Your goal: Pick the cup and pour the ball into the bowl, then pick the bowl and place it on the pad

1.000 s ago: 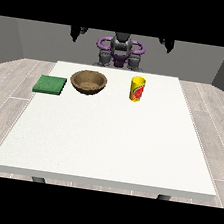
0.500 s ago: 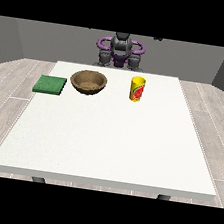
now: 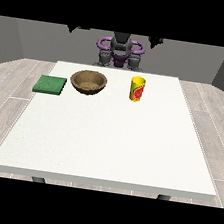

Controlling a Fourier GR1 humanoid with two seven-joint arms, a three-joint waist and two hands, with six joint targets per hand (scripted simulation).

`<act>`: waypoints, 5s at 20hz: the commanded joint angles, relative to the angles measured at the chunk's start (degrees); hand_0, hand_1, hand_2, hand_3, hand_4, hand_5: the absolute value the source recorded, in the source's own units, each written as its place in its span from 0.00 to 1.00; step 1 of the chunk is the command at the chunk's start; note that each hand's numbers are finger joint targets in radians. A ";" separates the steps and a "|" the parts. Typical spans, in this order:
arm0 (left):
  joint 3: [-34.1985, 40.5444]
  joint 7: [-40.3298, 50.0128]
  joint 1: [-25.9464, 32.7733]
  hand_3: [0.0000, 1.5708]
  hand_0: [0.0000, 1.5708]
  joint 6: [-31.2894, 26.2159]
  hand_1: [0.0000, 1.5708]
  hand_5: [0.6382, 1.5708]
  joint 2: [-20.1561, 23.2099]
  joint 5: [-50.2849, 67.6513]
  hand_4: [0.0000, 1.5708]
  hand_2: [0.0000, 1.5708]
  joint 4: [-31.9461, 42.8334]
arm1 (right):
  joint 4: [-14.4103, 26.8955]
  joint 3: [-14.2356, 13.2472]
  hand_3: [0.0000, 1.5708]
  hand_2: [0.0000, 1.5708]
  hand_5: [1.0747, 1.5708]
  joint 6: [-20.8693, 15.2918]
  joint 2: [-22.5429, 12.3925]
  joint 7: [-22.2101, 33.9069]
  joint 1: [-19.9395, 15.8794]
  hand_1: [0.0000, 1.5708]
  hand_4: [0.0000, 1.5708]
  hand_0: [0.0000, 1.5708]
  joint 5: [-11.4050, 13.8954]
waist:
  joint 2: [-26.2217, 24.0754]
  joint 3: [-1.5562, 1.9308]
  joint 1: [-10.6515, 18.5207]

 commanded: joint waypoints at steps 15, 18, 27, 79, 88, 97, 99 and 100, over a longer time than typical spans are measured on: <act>8.73 -32.11 -4.80 0.00 0.00 -8.00 0.00 0.86 3.37 1.89 0.00 0.00 30.95 | 13.39 -8.68 0.00 0.00 0.97 8.55 -3.19 -20.26 -2.32 0.00 0.42 0.00 -4.18 | 13.15 0.00 -1.06; 10.55 -31.44 -9.60 0.00 0.00 -6.75 0.00 0.86 3.67 1.76 0.07 0.00 37.36 | 15.17 -11.56 0.00 0.00 0.98 11.64 -6.55 -16.89 -3.96 0.00 0.42 0.00 -8.18 | 11.21 -0.01 -2.40; 14.06 -46.09 -12.13 0.00 0.00 -7.46 0.00 0.86 3.44 2.28 0.16 0.00 54.82 | 16.48 -12.73 0.00 0.00 0.98 13.71 -8.36 -16.86 -4.62 0.00 0.43 0.00 -9.33 | 12.88 -0.03 -3.81; -40.80 25.27 -46.66 0.99 0.17 -6.59 0.17 1.00 -0.53 -71.54 0.66 0.80 69.33 | 46.90 -16.87 0.21 0.00 0.96 23.40 -14.72 -18.06 -12.76 0.00 0.44 0.00 -11.95 | -3.84 0.04 -6.10; -36.96 21.16 -42.94 0.95 0.00 -7.22 0.00 1.00 1.01 -70.28 0.66 0.73 59.72 | 47.74 -19.11 0.11 0.00 0.96 19.16 -16.20 -14.98 -12.47 0.00 0.47 0.00 -12.38 | -7.27 -0.03 0.04; -8.41 8.42 -36.62 0.01 0.27 8.03 0.27 0.96 7.74 -38.96 0.78 0.09 45.62 | 46.69 -19.68 0.07 0.00 0.97 17.01 -14.62 -16.35 -9.68 0.00 0.50 0.00 -11.88 | -7.50 -0.78 6.79; -1.82 6.30 -37.57 0.00 0.00 5.61 0.00 0.99 7.62 -30.20 0.74 0.00 42.20 | 47.35 -19.76 0.00 0.00 0.97 16.50 -14.95 -16.37 -9.01 0.00 0.50 0.00 -11.22 | -7.47 -0.87 8.09; 0.92 4.77 -36.07 0.00 0.00 4.82 0.00 1.00 7.75 -26.10 0.73 0.00 41.03 | 47.15 -20.13 0.00 0.00 0.97 15.88 -15.96 -15.74 -9.39 0.00 0.50 0.00 -10.96 | -7.41 -1.01 9.00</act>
